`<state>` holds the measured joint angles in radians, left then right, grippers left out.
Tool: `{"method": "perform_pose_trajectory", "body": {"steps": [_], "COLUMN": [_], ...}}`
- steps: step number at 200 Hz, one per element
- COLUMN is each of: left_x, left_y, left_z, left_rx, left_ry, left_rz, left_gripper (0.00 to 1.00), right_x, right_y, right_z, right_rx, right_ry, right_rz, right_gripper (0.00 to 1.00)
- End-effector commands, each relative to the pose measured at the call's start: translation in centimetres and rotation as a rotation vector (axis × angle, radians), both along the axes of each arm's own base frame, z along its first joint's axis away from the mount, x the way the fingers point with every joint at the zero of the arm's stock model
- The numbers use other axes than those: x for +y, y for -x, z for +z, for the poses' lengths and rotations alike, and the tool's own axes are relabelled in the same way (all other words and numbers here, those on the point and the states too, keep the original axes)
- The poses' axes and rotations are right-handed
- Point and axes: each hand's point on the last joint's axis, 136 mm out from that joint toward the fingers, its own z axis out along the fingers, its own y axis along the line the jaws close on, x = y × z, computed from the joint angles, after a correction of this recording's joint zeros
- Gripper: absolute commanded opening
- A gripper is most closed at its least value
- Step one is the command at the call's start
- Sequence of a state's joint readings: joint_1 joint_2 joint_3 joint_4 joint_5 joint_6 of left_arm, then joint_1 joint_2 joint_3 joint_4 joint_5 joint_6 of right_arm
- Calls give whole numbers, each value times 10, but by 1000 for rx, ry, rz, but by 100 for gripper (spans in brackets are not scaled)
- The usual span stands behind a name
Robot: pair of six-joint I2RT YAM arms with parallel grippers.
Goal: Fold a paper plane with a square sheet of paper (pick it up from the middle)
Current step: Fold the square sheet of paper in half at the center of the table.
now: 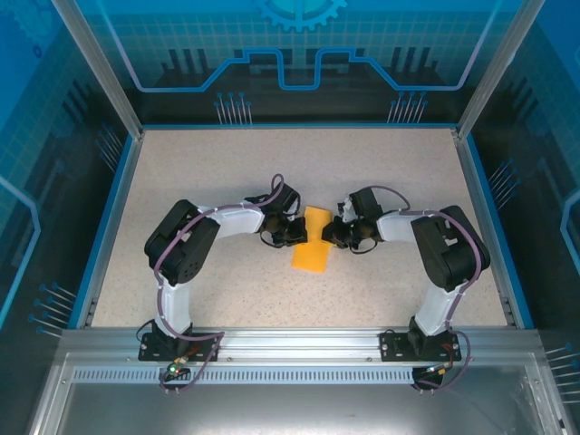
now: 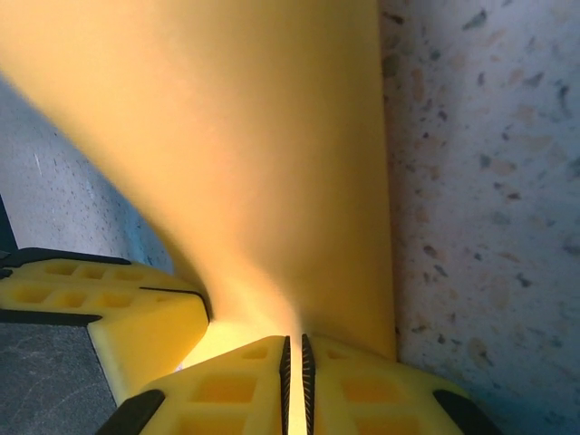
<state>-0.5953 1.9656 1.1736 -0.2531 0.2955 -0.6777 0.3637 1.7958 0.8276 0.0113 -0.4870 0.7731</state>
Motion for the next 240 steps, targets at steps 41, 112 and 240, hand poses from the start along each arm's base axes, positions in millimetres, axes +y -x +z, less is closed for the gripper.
{"method": "perform_pose_trajectory", "body": {"steps": [41,112,240], "left_x": [25,26,28], "left_y": [29,30,31], "left_z": [-30,-30,-31], "left_rx": [98,101,103], "left_ry": [-143,-143,-148], "left_rz": [-13,-11,-13], "left_gripper": [0,0,0], "right_x": [0,-7,-13], "right_y": [-30,-26,-48], "right_z": [27,-9,-6], "right_rx": [-64,11,19], "right_ry": [-46,17,-26], "right_rz": [-1,-13,-12], "right_gripper": [15,15,16]}}
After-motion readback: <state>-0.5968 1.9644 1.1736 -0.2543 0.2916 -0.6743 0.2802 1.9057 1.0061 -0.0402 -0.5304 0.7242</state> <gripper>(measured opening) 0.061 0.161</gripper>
